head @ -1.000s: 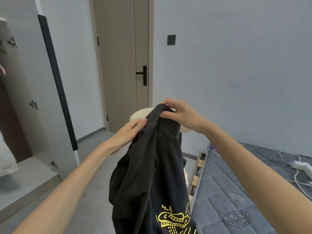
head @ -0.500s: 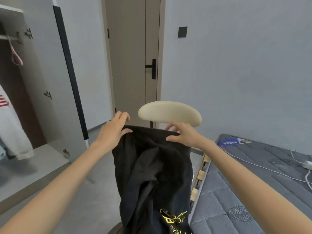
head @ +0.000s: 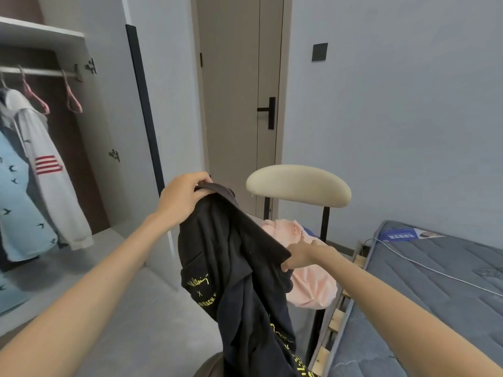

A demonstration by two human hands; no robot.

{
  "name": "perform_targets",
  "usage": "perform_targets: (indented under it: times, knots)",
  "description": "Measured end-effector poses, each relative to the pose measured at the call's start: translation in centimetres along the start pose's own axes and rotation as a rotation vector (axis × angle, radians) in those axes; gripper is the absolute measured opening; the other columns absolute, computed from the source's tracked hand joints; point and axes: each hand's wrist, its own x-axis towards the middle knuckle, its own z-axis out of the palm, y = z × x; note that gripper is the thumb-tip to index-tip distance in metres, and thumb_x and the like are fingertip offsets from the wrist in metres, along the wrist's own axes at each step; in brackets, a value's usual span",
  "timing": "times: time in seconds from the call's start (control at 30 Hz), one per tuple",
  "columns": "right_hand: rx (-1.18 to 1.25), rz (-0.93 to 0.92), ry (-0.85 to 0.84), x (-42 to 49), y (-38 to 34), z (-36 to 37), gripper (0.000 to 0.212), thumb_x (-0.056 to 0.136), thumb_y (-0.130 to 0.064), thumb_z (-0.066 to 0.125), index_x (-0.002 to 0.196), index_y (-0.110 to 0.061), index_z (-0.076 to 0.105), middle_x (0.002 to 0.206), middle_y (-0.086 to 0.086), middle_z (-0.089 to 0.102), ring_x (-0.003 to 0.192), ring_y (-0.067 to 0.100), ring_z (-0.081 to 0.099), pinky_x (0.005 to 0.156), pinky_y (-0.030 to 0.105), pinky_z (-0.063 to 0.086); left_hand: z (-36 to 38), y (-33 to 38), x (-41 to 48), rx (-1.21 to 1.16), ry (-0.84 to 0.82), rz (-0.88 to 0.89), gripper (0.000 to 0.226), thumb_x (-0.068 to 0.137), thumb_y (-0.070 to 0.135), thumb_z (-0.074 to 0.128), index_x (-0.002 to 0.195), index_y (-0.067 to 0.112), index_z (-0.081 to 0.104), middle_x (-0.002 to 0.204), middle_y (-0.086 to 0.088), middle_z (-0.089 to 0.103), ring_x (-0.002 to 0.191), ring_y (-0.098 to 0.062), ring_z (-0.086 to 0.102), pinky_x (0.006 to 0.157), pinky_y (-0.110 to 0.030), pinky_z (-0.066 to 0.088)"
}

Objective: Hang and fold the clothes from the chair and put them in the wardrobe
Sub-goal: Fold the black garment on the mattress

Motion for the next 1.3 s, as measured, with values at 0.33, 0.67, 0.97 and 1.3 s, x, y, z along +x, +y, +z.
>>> perform_targets:
  times: [0.33,0.67,0.97,1.3]
  knots:
    - [-0.312,0.233,0.160,2.5,-0.3,0.0,0.043,0.096,-0.045,0.040,0.129,-0.020,0.051,0.129,0.002,0.054,0.120,0.029,0.052,0.104,0.044,0.038,-1.8,-2.5,-0.1,-0.109,-0.094,0.001,0.013,0.092,0.018,0.061,0.090,0.022,0.073,0.086,0.008,0.070,0.086,-0.013,0.064,0.080,-0.033,0.050]
    - [0.622,-0.092,1.020,-1.9,-5.1,-15.4,0.024,0.085,0.004,0.044,0.100,-0.003,0.060,0.089,0.014,0.064,0.084,0.033,0.064,0.071,0.042,0.055,-5.4,-6.0,1.2,0.277,0.201,0.034,0.029,0.094,0.042,0.052,0.097,0.026,0.075,0.089,0.001,0.073,0.084,-0.025,0.063,0.065,-0.034,0.043]
    - [-0.352,0.007,1.314,-2.0,-5.9,-16.4,0.013,0.095,-0.016,0.047,0.094,-0.017,0.060,0.081,0.007,0.065,0.091,0.028,0.050,0.073,0.037,0.031,-9.0,-10.2,1.3,0.683,0.273,0.142,0.037,0.093,0.044,0.051,0.073,0.017,0.067,0.068,-0.003,0.069,0.057,-0.030,0.058,0.062,-0.032,0.030]
    - [-0.688,-0.025,0.810,1.1,-5.6,-10.0,0.025,0.098,-0.026,0.046,0.123,-0.026,0.051,0.109,-0.001,0.063,0.104,0.020,0.055,0.092,0.035,0.038,-5.8,-12.6,-2.7,0.920,0.090,-0.139,0.021,0.096,0.033,0.054,0.084,0.016,0.055,0.080,-0.003,0.068,0.077,-0.022,0.048,0.071,-0.033,0.022]
